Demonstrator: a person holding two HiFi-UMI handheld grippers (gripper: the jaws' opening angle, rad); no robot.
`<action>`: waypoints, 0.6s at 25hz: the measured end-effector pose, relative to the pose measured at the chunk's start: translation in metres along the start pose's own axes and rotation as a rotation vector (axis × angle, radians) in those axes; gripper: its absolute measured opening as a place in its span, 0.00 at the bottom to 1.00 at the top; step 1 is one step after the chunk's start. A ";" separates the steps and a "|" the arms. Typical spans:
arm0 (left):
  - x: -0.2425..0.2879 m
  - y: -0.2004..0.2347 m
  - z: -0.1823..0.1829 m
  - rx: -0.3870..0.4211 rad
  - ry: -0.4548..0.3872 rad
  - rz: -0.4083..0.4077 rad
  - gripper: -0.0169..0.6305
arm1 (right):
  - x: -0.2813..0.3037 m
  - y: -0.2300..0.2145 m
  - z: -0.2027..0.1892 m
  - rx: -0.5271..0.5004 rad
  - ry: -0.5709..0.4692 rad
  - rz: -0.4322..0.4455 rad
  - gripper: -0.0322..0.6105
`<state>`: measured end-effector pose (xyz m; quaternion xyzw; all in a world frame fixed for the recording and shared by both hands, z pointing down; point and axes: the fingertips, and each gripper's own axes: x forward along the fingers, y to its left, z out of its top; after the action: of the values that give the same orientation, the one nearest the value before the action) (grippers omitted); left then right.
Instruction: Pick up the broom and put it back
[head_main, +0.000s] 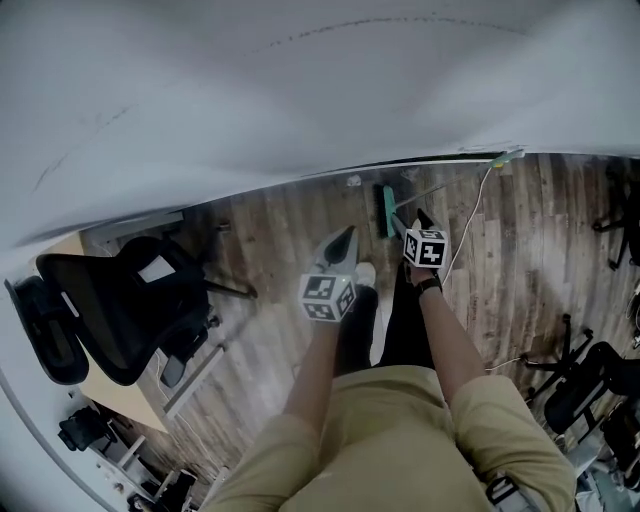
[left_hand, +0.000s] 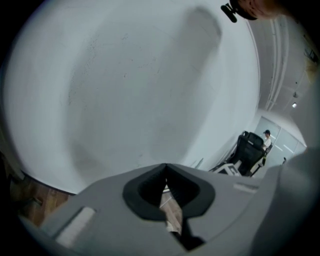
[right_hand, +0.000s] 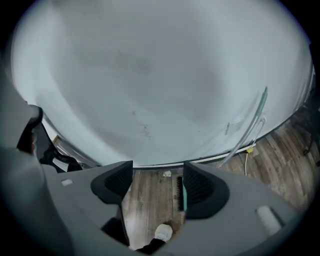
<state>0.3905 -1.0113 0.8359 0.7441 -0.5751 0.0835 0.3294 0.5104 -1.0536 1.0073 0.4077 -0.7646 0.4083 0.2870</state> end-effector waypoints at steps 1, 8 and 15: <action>0.000 -0.003 0.001 0.002 -0.002 -0.006 0.03 | -0.011 0.006 0.002 0.012 -0.022 0.013 0.54; -0.036 -0.024 0.040 0.003 -0.074 -0.015 0.03 | -0.116 0.076 0.044 -0.035 -0.203 0.088 0.39; -0.073 -0.064 0.130 0.158 -0.225 -0.058 0.03 | -0.230 0.126 0.144 -0.166 -0.469 0.114 0.06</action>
<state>0.3919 -1.0209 0.6744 0.7888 -0.5783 0.0348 0.2056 0.5025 -1.0455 0.7083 0.4223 -0.8631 0.2539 0.1109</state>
